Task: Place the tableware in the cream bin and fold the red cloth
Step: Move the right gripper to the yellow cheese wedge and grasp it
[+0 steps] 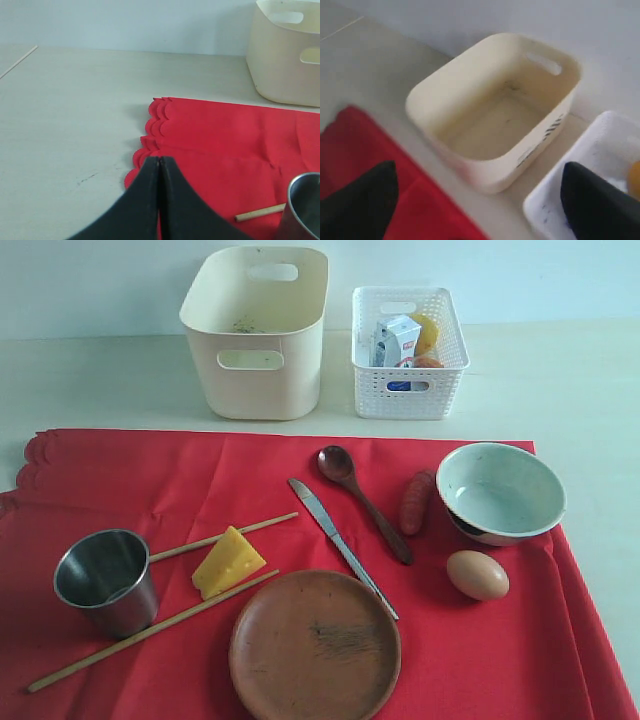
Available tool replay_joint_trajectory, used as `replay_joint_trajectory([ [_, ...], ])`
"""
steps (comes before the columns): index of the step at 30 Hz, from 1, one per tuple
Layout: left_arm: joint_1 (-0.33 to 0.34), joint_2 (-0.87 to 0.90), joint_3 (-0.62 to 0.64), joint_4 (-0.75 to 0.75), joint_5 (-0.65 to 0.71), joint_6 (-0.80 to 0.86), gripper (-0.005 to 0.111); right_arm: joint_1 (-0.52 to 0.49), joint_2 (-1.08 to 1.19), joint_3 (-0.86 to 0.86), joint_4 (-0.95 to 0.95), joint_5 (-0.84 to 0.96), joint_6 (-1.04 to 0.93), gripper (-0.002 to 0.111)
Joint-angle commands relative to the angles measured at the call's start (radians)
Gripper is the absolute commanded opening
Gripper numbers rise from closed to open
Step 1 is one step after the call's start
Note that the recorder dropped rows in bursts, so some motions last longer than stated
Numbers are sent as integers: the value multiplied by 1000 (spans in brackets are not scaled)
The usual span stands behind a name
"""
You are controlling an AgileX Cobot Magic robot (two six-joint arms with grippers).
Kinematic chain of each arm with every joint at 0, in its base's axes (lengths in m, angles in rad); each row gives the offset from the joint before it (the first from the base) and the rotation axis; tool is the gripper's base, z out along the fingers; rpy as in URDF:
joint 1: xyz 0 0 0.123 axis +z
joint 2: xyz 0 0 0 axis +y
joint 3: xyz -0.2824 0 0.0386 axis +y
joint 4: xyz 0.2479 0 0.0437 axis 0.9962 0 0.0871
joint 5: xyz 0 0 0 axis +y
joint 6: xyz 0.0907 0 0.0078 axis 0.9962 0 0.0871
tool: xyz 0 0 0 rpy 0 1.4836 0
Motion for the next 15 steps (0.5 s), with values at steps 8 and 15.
replay_joint_trajectory([
  [8,-7,-6,3,-1,-7,0,0,95,31,57,-5,462,-267,84],
  [15,-7,-6,3,-1,-7,0,0,268,113,76,-5,457,-478,84],
])
